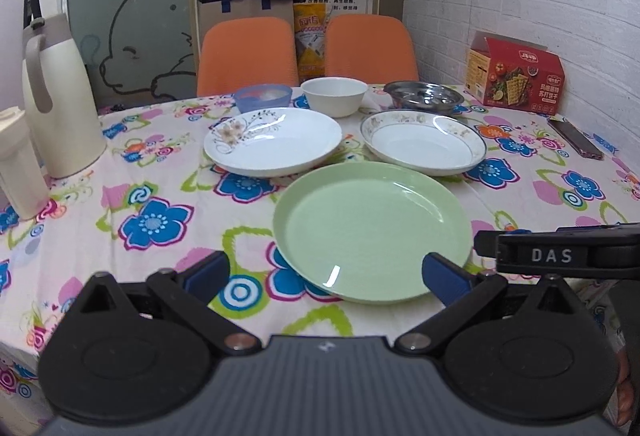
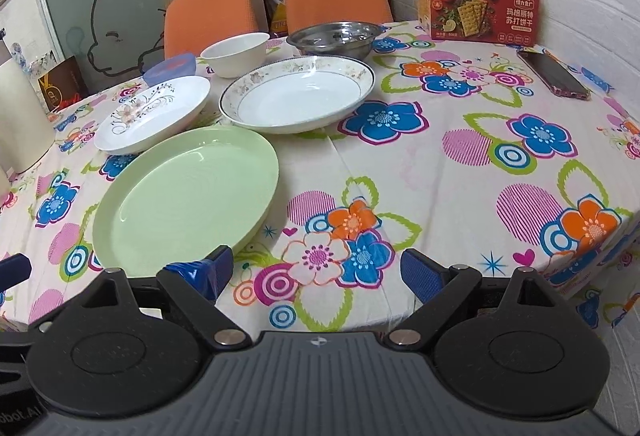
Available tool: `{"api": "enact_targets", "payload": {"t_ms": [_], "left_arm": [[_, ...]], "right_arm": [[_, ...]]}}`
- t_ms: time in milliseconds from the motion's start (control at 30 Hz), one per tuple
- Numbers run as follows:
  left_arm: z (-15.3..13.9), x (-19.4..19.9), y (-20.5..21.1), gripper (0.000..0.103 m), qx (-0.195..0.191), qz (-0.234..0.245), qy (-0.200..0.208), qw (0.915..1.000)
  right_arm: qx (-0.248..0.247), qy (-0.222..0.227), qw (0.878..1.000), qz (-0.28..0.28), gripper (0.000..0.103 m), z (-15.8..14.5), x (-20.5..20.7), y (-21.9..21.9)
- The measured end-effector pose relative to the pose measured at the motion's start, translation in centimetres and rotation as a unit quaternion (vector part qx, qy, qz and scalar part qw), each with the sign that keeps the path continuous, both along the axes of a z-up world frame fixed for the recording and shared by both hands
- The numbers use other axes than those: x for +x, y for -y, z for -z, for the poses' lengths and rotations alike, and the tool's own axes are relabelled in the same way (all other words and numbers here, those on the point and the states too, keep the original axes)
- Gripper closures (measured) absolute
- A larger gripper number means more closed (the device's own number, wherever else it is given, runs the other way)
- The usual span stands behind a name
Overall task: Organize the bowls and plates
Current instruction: 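Reach the left tool to the light green plate rim and close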
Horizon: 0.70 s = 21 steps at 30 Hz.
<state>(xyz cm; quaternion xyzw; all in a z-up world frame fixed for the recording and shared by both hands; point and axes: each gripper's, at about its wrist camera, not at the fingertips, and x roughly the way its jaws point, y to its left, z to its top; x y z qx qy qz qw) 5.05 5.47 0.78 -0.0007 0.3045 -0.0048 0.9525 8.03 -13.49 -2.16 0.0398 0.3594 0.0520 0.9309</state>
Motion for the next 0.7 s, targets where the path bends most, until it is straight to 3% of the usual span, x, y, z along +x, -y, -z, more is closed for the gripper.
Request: {"api": "enact_targets", "payload": {"t_ms": [167,300,500,567,700], "left_arm": [[0.8,4.3,-3.8,0.001,-0.036,-0.003,-0.047,0.9982],[1.8,7.7,-4.6,0.002,-0.065,0.021,-0.075,0.9948],[3.3,11.0,-4.4,0.006,-0.046,0.023,-0.104,0.9932],[3.8,11.5,-4.5,0.016,-0.050,0.024,-0.114,0.9919],[4.3,11.7,-4.2,0.020,-0.039,0.029,-0.115,0.9922]], "right_arm": [[0.010,0.019,0.999,-0.038,0.025,-0.7,1.4,-0.9],[0.000,0.003,0.998,-0.063,0.025,0.1,3.9,-1.8],[-0.031,-0.023,0.995,-0.092,0.025,1.4,6.9,-3.5],[-0.044,-0.031,0.993,-0.102,0.023,1.9,7.4,-4.1],[-0.047,-0.021,0.992,-0.116,0.023,2.1,7.7,-4.5]]}}
